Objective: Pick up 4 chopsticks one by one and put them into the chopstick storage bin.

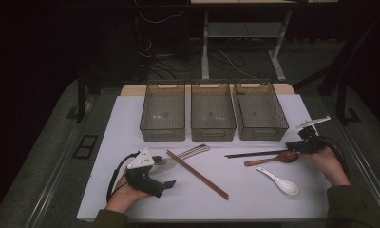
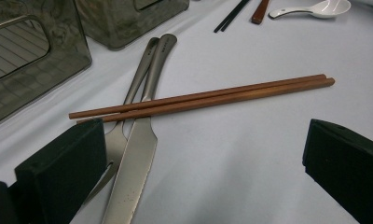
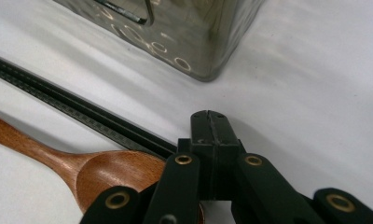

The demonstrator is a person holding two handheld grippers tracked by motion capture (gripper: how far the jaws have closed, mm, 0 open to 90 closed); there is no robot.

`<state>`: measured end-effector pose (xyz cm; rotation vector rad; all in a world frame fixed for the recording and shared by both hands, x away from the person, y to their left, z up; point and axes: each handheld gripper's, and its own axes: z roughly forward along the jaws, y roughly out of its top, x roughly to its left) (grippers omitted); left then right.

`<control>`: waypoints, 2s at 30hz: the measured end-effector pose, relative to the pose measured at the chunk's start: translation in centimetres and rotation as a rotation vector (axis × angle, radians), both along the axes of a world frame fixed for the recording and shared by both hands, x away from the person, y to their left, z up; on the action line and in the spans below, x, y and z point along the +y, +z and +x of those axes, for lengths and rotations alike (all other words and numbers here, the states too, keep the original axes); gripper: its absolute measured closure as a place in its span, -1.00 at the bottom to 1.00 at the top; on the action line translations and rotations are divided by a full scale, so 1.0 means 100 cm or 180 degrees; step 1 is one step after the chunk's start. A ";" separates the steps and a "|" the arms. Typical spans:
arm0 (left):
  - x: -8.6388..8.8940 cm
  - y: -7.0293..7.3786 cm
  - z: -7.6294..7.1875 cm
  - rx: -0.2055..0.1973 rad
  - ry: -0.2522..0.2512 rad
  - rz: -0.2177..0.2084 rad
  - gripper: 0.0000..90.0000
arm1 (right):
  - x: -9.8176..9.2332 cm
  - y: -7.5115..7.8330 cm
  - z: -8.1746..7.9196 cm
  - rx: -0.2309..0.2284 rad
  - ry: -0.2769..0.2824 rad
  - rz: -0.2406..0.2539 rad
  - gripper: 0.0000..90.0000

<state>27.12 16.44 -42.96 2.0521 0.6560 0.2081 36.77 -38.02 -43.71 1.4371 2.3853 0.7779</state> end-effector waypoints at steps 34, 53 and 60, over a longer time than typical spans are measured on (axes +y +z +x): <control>-0.001 0.000 0.000 0.0005 0.0003 -0.0009 -1.00 | 0.047 0.010 -0.010 -0.0015 0.1266 -0.0102 0.97; 0.000 0.000 0.000 0.0012 0.0006 -0.0010 -1.00 | 0.009 0.008 -0.007 -0.0077 0.0559 -0.0206 0.99; 0.000 0.000 0.000 0.0004 0.0012 -0.0018 -1.00 | 0.009 0.008 -0.010 -0.0008 0.0596 -0.0233 0.99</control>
